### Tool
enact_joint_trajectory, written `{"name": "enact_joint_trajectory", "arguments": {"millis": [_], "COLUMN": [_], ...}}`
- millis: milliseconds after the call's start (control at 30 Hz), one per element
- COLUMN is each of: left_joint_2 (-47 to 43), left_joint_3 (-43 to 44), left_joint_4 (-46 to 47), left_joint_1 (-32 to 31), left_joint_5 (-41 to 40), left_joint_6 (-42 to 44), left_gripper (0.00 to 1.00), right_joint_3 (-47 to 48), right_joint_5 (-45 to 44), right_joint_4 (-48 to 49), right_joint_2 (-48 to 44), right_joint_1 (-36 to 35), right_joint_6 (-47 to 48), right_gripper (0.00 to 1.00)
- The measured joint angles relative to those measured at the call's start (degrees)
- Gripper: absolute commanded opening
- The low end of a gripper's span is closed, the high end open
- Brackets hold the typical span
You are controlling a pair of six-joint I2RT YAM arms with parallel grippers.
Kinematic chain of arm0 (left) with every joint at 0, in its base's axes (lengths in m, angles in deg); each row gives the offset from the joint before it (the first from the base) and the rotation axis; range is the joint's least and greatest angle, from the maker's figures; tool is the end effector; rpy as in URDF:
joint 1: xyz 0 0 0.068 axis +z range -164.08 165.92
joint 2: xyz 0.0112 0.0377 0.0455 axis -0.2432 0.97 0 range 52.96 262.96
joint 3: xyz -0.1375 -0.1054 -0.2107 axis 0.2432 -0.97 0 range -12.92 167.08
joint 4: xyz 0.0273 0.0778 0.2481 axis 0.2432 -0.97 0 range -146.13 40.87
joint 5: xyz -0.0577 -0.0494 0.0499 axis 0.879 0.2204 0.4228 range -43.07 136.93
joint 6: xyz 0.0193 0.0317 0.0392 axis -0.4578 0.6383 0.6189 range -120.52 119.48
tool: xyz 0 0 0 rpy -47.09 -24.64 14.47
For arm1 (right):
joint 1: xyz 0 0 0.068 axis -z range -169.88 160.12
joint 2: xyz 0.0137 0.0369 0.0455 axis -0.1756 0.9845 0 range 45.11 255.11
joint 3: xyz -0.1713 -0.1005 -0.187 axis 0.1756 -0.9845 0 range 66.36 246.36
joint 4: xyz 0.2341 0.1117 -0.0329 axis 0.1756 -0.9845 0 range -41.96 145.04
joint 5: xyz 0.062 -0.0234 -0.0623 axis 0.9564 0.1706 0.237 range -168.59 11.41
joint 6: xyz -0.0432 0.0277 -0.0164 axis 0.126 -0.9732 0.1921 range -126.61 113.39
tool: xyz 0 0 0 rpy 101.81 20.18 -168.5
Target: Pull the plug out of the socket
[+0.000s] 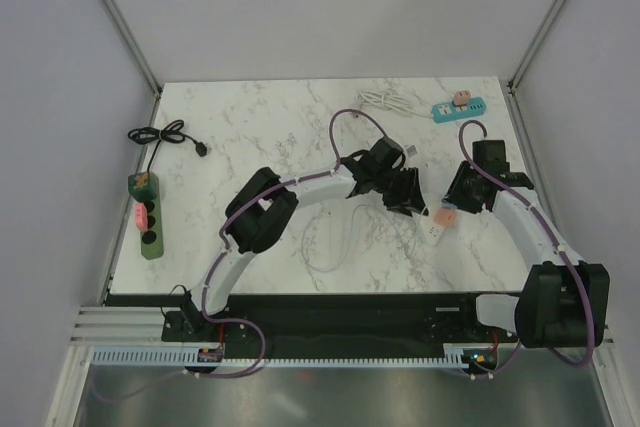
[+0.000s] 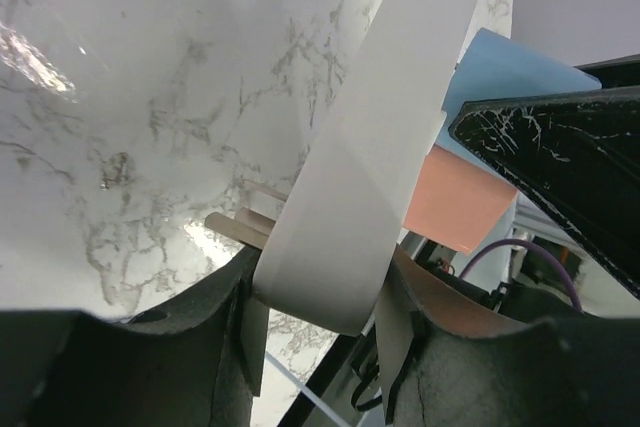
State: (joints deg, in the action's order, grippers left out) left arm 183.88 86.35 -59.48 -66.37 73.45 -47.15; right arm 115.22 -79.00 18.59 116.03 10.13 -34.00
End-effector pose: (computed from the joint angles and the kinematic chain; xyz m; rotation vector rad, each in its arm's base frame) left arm 0.3003 -0.4145 0.1646 0.4057 2.6145 -1.2936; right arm 0.2406 -0.0003 0.2331 0.6188 2.5264 0.1646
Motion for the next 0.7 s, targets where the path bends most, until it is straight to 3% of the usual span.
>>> {"name": "enact_joint_trajectory", "arguments": {"millis": [233, 500, 700], "left_joint_2": [1.84, 5.16, 5.16], "left_joint_3": [2.12, 5.99, 6.12], "left_joint_4": [-2.89, -4.57, -4.81], "left_joint_1": [2.84, 4.13, 4.07], "left_joint_5": [6.54, 8.85, 8.59], "left_joint_6": [1.79, 2.60, 2.78], "left_gripper": [0.02, 0.02, 0.02], "right_joint_3": [0.09, -1.92, 0.42], "right_joint_5": [3.96, 16.55, 13.27], "right_joint_4": [-0.37, -1.81, -5.16], "right_joint_2": [-1.88, -3.23, -4.46], "right_joint_1": [0.28, 2.80, 3.13], "right_joint_6": [1.55, 2.27, 2.16], "right_gripper": [0.00, 0.00, 0.00]}}
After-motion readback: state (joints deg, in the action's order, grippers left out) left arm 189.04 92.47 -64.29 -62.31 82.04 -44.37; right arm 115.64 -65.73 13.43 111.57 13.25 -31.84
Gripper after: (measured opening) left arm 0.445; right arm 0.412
